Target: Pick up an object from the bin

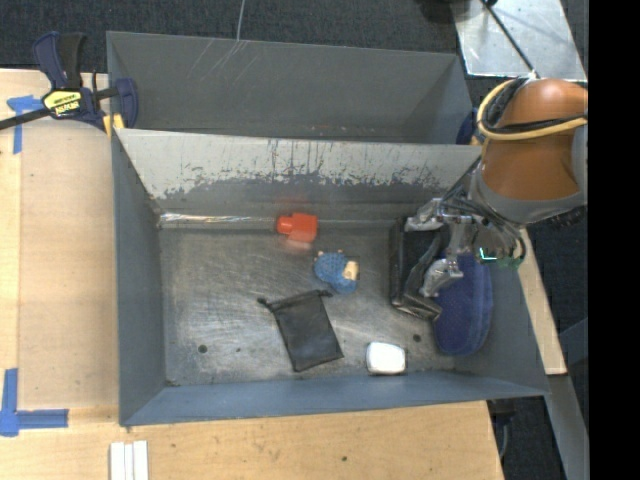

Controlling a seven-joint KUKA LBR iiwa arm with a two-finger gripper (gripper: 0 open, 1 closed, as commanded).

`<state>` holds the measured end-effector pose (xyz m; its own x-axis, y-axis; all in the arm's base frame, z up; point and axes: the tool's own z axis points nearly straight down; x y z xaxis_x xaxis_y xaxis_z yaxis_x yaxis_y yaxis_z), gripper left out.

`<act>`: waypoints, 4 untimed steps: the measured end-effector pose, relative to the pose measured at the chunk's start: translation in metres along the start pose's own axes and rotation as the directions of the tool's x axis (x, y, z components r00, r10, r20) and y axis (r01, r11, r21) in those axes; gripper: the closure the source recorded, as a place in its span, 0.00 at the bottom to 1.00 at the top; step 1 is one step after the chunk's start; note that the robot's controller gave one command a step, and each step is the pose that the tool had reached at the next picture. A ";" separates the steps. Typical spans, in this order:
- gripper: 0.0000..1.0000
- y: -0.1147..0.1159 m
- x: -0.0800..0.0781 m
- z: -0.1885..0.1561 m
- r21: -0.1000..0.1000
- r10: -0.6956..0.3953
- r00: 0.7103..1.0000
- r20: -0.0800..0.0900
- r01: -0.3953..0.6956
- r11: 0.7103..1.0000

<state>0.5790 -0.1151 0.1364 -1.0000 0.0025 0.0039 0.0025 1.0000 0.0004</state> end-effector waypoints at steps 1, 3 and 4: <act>0.00 -0.012 -0.035 0.021 -0.001 0.083 0.997 0.005 -0.083 0.997; 0.00 -0.012 -0.035 0.018 0.000 0.133 0.991 0.019 -0.133 0.991; 0.00 -0.004 -0.032 0.021 -0.001 0.091 0.996 0.019 -0.091 0.996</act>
Offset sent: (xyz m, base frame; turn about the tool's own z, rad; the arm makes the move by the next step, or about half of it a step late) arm 0.0314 -0.0114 -0.0283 0.0851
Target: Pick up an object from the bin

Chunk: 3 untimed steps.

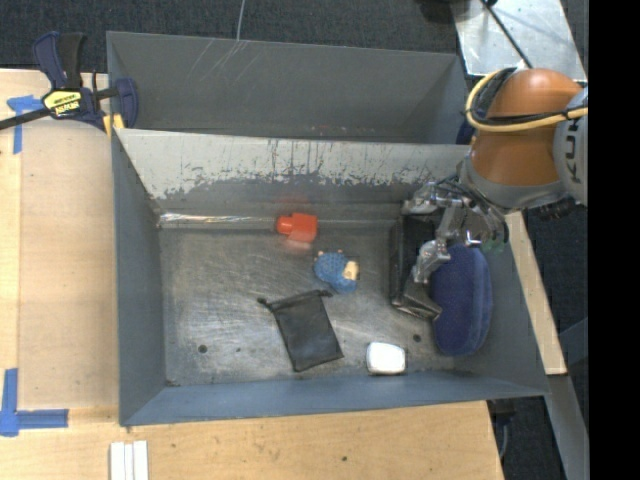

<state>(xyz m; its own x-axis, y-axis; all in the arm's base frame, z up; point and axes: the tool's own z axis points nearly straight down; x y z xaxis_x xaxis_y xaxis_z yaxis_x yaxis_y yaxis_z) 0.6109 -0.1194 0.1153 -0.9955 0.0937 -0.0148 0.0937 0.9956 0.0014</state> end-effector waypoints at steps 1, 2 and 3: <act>0.00 0.001 0.000 0.000 0.001 0.035 0.999 0.001 -0.035 0.999; 0.00 0.111 0.025 -0.067 -0.003 -0.011 1.000 -0.006 0.011 1.000; 0.00 0.146 0.044 0.042 0.002 -0.040 0.999 -0.003 0.040 0.999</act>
Offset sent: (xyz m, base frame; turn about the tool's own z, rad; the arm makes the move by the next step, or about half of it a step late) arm -0.0043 -0.0062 -0.0405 0.1376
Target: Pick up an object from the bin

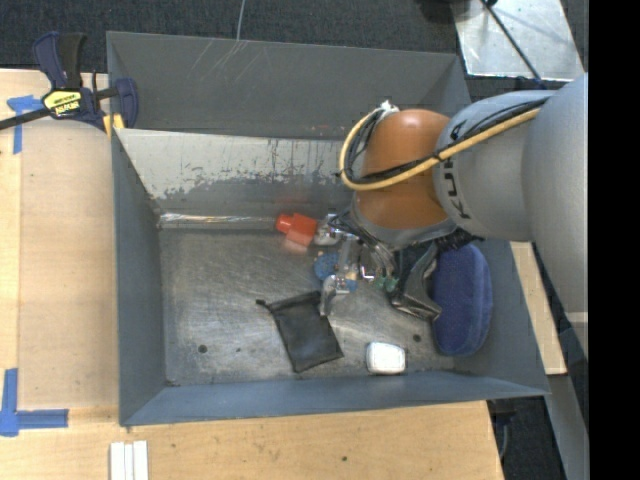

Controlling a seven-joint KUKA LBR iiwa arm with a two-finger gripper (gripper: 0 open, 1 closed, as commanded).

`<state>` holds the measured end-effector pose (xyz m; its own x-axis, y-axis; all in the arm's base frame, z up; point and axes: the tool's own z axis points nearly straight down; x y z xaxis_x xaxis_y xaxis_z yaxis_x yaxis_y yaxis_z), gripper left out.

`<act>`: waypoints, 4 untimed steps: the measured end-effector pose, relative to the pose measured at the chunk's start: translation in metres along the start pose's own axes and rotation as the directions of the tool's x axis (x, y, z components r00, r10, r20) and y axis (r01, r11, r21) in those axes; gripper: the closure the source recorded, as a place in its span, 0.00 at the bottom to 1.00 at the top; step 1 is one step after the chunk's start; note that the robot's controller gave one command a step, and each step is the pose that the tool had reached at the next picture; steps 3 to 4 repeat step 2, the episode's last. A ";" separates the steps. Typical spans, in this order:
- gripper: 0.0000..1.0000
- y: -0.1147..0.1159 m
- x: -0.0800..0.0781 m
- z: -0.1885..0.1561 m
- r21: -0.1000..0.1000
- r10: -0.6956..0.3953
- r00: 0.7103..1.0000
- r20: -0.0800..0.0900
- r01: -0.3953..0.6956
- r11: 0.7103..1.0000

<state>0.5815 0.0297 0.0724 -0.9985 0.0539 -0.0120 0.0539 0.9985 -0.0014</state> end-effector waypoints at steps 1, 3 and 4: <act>1.00 0.000 -0.004 -0.005 -0.003 0.000 1.000 0.014 0.000 1.000; 1.00 0.008 0.015 -0.158 -0.003 -0.025 1.000 -0.002 0.025 1.000; 1.00 0.008 0.015 -0.158 -0.003 -0.025 1.000 -0.002 0.025 1.000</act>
Offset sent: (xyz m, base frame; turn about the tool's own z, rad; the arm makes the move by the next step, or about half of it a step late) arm 0.0000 0.0000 0.0000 0.0000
